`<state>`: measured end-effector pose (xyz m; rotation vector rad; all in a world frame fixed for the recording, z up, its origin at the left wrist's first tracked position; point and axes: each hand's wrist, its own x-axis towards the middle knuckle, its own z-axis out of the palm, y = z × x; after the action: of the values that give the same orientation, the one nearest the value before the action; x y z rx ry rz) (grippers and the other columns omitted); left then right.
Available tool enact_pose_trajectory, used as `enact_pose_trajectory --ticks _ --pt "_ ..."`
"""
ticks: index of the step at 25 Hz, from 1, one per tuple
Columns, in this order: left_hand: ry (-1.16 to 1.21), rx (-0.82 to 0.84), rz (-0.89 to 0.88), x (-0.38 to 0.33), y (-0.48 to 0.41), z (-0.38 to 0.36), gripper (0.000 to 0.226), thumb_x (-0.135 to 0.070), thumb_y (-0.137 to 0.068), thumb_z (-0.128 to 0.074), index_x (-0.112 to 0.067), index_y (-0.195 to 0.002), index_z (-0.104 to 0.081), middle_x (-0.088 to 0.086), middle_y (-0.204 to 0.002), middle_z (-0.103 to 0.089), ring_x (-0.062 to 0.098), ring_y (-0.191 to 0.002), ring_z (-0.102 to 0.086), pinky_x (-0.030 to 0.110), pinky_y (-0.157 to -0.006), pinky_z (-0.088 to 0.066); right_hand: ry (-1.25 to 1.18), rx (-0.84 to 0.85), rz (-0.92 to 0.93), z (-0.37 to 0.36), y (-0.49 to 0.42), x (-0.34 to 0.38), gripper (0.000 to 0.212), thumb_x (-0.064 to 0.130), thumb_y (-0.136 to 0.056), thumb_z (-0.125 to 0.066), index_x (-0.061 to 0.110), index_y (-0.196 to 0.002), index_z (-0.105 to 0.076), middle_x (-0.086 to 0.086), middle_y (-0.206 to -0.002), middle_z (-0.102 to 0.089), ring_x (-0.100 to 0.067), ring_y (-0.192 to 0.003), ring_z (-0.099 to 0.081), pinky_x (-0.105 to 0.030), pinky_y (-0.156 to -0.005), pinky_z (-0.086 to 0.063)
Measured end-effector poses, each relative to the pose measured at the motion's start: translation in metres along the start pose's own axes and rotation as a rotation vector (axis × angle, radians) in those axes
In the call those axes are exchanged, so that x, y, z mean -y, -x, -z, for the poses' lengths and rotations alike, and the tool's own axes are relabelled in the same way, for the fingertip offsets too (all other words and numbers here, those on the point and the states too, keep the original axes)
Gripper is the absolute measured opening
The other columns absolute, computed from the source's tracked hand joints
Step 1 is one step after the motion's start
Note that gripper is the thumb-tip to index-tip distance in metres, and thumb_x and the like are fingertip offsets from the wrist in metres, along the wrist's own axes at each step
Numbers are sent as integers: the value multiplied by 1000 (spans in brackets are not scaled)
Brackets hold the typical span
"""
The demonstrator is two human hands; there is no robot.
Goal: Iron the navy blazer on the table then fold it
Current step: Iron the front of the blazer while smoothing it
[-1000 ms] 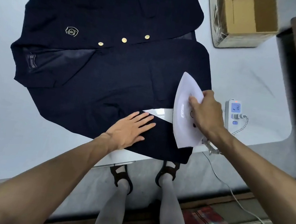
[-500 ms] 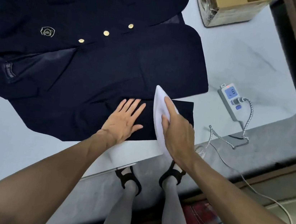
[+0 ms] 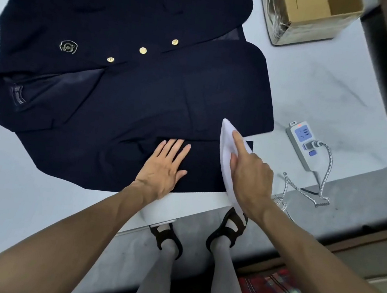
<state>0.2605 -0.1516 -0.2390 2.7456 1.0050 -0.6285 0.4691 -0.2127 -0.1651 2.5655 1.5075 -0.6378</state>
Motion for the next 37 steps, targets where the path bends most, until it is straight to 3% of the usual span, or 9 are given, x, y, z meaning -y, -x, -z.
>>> enact_pose_trajectory --ticks 4,6,13,17,24,28,31,34,37 --pt "57 -93 45 -13 -10 11 56 -39 -102 -34 -5 -146 -41 22 -149 -38 36 -138 -36 45 -120 -23 -72 -11 -43 9 -3 2 53 29 -104 -36 37 -152 -16 -8 -75 -57 -28 -65 -54 -35 -59 -37" --pt "83 -173 47 -20 -21 9 51 -36 -101 -40 -3 -140 -48 22 -143 -44 36 -133 -41 45 -117 -30 -57 1 38 7 -3 16 54 29 -104 -37 38 -153 -15 -8 -76 -57 -26 -63 -49 -34 -58 -36" --pt "69 -171 85 -22 -27 -18 59 -44 -105 -19 -12 -155 -23 13 -151 -36 28 -138 -31 42 -120 -21 184 -36 67 -9 -3 15 69 20 -89 -65 37 -148 -32 1 -57 -38 -16 -38 -20 -25 -42 -12" --pt "59 -186 92 -23 -28 -17 62 -45 -103 -20 -13 -156 -18 13 -151 -36 26 -139 -29 41 -120 -19 31 12 -7 8 -12 -12 54 26 -104 -36 39 -152 -15 -4 -68 -48 -27 -57 -45 -34 -56 -32" --pt "46 -254 8 -33 -21 -12 64 -26 -102 -47 -9 -155 -17 14 -158 -25 26 -147 -21 39 -123 -11 -50 32 -96 20 -16 -24 52 30 -104 -32 39 -152 -16 -5 -68 -48 -29 -63 -46 -35 -61 -31" --pt "48 -177 93 -32 -26 -2 69 -46 -104 -23 -10 -156 4 25 -162 5 37 -152 4 47 -124 -5 -71 4 54 18 -13 -1 53 28 -103 -36 37 -152 -19 -7 -73 -56 -29 -62 -48 -35 -59 -35" --pt "6 -90 128 -29 -30 -6 77 -59 -100 -11 -9 -153 14 30 -159 15 41 -150 10 51 -123 -3 19 40 199 9 -10 21 54 25 -101 -44 34 -151 -25 -2 -66 -46 -25 -54 -46 -33 -52 -38" --pt "8 -86 140 -28 -30 -7 80 -60 -99 -7 -5 -152 16 29 -158 18 40 -150 12 50 -124 -2 112 8 171 3 -10 12 61 17 -95 -55 34 -148 -31 -1 -57 -43 -23 -44 -40 -29 -44 -31" --pt "-27 -66 145 -31 -29 -4 84 -61 -98 -3 2 -151 16 30 -158 19 40 -150 12 49 -124 -4 24 55 48 12 -17 -17 50 26 -103 -37 38 -149 -22 -5 -68 -52 -29 -59 -49 -34 -56 -34"
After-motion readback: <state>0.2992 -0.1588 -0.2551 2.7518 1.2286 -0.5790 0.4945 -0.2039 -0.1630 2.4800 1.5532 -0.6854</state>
